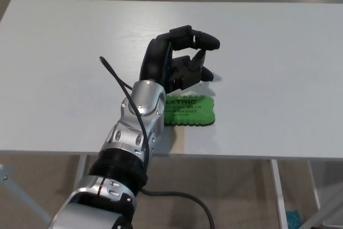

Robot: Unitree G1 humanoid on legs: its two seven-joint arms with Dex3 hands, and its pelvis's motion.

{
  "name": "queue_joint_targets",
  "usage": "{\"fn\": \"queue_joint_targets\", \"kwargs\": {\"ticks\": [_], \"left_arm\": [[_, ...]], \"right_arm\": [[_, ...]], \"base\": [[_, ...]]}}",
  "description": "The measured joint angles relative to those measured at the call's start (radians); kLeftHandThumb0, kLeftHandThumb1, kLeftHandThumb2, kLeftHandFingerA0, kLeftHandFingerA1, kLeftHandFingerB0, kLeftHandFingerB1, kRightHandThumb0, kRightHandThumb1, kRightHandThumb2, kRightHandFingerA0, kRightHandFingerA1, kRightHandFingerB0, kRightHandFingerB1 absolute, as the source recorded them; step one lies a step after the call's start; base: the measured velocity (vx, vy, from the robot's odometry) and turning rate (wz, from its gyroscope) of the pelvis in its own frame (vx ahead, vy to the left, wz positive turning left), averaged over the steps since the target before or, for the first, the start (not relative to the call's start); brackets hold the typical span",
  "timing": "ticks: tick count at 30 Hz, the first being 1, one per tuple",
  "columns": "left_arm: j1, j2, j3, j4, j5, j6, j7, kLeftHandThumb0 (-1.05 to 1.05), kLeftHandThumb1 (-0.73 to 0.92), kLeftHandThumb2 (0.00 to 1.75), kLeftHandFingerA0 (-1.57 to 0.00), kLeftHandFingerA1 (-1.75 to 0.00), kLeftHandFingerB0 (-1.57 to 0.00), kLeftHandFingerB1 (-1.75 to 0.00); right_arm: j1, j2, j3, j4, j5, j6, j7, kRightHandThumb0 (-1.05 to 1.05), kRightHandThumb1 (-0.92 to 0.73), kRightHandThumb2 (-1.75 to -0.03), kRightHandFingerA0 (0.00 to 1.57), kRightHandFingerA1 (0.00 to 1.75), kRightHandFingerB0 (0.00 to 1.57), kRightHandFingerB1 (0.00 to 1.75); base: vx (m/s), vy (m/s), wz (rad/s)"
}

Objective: Use the left hand to press on the green eraser and wipe the desk from center to the left and then back to center.

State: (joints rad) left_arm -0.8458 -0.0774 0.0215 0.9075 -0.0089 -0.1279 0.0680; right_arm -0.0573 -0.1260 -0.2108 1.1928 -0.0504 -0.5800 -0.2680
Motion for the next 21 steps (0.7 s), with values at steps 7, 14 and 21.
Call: {"fn": "queue_joint_targets", "kwargs": {"ticks": [7,14,21], "left_arm": [[0.001,0.000,0.002,0.020,0.001,-0.013,0.019,-0.11,0.77,0.80,-0.95,-1.18,-0.87,-1.06],[0.017,0.002,0.000,0.049,0.005,-0.029,0.023,-0.11,0.78,0.79,-0.95,-1.18,-0.86,-1.08],[0.040,0.002,-0.018,0.074,0.022,-0.047,0.034,-0.11,0.79,0.78,-0.97,-1.16,-0.86,-1.08]], "right_arm": [[-0.001,0.000,0.000,0.000,0.000,0.000,-0.004,-0.37,-0.76,-0.63,0.54,0.46,0.61,0.44],[0.000,0.001,0.003,-0.004,0.000,0.000,-0.007,-0.37,-0.76,-0.63,0.55,0.46,0.62,0.45],[-0.001,0.001,0.003,-0.005,0.000,0.000,-0.008,-0.36,-0.76,-0.63,0.55,0.47,0.63,0.48]], "base": [[0.00,0.000,0.00],[0.00,0.000,0.00],[0.00,0.000,0.00]]}}
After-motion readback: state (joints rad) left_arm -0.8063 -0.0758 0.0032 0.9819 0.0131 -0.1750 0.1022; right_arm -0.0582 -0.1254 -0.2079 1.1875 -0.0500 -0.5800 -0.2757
